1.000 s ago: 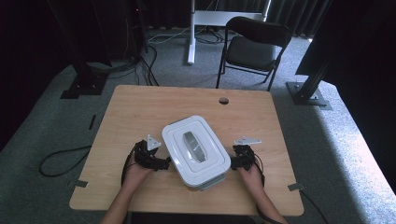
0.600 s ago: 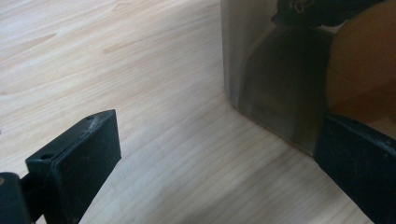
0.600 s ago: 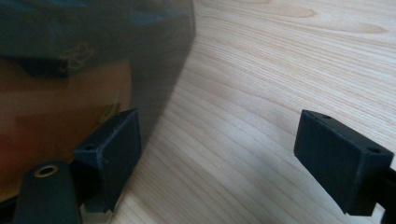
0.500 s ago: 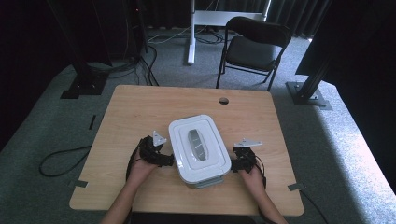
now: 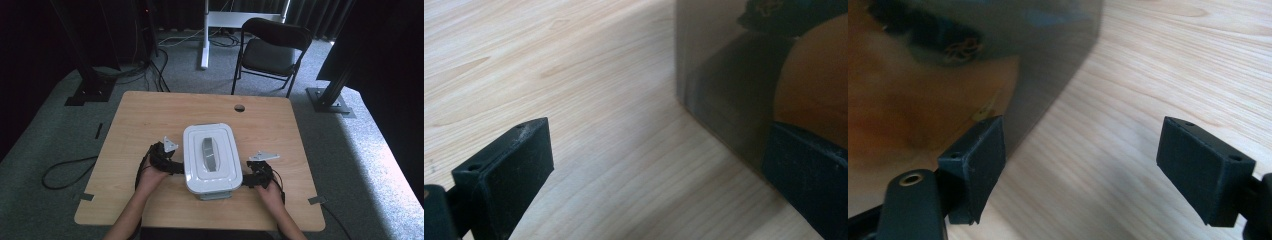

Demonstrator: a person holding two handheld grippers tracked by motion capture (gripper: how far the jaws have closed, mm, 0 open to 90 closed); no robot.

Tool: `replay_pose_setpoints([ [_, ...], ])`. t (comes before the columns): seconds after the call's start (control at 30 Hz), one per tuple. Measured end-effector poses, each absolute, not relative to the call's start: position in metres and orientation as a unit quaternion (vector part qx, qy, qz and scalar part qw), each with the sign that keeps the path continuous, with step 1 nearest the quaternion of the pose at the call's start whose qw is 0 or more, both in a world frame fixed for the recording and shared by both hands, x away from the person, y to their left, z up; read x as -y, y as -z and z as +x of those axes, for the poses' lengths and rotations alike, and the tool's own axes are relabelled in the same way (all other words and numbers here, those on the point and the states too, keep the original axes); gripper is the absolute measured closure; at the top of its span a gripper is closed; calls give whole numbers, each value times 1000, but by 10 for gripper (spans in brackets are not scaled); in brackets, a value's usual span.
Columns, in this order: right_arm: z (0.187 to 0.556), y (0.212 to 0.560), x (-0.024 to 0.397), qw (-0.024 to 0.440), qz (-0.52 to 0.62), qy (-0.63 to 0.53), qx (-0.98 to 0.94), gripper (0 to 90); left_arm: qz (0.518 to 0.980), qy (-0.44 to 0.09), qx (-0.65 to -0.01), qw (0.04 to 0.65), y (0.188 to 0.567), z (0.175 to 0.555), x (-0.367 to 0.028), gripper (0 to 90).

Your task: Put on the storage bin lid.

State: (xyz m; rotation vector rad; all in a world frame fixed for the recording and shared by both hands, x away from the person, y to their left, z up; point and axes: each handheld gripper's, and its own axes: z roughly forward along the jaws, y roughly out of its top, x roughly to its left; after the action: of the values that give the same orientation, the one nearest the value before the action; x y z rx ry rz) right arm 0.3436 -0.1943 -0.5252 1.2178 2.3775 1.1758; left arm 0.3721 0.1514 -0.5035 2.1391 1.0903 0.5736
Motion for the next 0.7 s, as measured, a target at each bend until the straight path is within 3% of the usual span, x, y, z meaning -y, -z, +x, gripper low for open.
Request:
replay_pose_setpoints([
  [0.2, 343, 526, 188, 98, 402, -404, -816, 178, 817, -209, -417, 339, 503, 370, -160, 11],
  [0.27, 344, 527, 189, 99, 404, -408, -813, 127, 816, -203, -417, 346, 504, 370, -161, 11],
  [0.7, 345, 528, 203, 126, 421, -420, -794, 129, 806, -189, -418, 373, 513, 363, -175, 11],
])
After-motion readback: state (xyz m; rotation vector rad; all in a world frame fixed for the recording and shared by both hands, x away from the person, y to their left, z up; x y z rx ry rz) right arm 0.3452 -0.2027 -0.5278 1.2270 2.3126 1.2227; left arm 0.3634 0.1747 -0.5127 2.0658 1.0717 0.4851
